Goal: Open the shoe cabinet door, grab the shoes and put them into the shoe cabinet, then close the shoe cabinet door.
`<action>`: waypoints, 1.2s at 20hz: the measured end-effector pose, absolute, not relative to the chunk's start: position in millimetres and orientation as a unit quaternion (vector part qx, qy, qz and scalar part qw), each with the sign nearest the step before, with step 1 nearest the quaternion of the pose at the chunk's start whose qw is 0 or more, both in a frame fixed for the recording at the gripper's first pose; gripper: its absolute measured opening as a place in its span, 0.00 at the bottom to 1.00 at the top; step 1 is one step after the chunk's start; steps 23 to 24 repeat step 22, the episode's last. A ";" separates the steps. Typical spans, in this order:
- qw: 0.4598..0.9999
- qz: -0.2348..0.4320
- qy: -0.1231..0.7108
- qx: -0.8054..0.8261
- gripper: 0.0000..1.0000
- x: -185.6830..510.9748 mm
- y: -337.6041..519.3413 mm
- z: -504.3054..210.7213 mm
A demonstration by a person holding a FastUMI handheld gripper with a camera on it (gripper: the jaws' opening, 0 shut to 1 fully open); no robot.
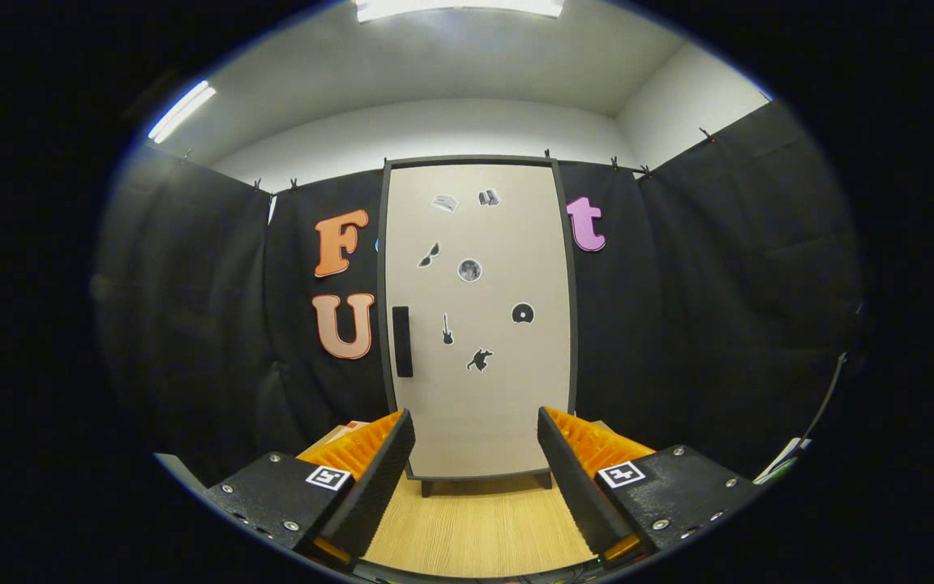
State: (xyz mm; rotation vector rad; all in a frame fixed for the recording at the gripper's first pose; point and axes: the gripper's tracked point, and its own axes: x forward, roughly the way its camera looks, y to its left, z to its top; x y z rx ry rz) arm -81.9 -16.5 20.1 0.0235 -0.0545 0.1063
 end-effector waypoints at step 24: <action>0.998 0.062 -0.010 0.022 0.95 -74.2 -12.5 8.1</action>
